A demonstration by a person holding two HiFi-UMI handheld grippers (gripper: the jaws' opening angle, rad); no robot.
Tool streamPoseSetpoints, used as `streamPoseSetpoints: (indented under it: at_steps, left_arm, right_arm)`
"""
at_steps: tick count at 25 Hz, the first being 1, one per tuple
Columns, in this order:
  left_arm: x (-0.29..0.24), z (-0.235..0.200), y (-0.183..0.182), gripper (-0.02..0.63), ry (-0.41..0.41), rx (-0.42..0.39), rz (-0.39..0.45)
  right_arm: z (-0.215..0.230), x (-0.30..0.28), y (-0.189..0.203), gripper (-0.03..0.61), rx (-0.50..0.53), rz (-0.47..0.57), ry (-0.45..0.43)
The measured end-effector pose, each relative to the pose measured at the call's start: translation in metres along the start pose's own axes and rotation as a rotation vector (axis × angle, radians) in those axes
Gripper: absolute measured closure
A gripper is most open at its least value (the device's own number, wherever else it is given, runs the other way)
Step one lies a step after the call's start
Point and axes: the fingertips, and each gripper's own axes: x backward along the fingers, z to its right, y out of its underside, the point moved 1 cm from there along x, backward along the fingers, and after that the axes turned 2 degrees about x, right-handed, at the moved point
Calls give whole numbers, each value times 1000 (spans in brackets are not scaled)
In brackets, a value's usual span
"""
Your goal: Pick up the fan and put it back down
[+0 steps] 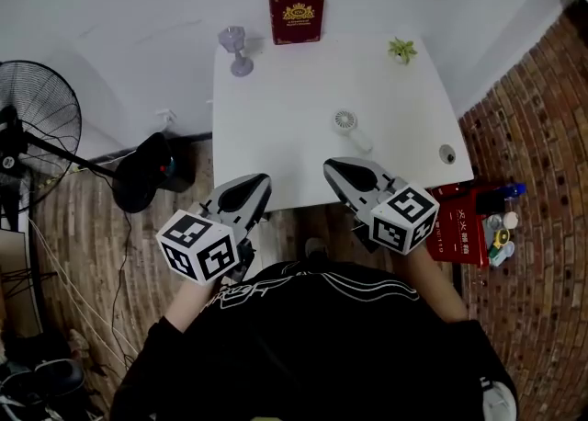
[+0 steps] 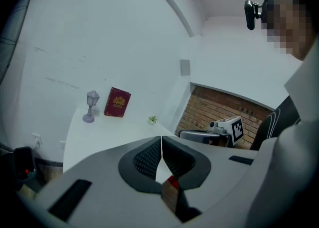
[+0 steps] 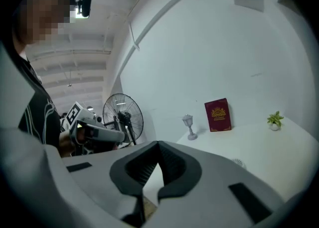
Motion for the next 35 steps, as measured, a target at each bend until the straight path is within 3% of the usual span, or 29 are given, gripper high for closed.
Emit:
streamPoseSetpoints:
  at_steps: [6, 14, 35]
  left_arm:
    - [21, 17, 5, 581, 51, -36, 6]
    - [41, 28, 14, 581, 111, -63, 13]
    - [62, 32, 46, 581, 146, -96, 5]
  right_arm:
    - [-31, 18, -10, 578, 70, 59, 74]
    - [-72, 32, -16, 578, 48, 124, 60]
    - [-104, 53, 14, 578, 39, 124, 162]
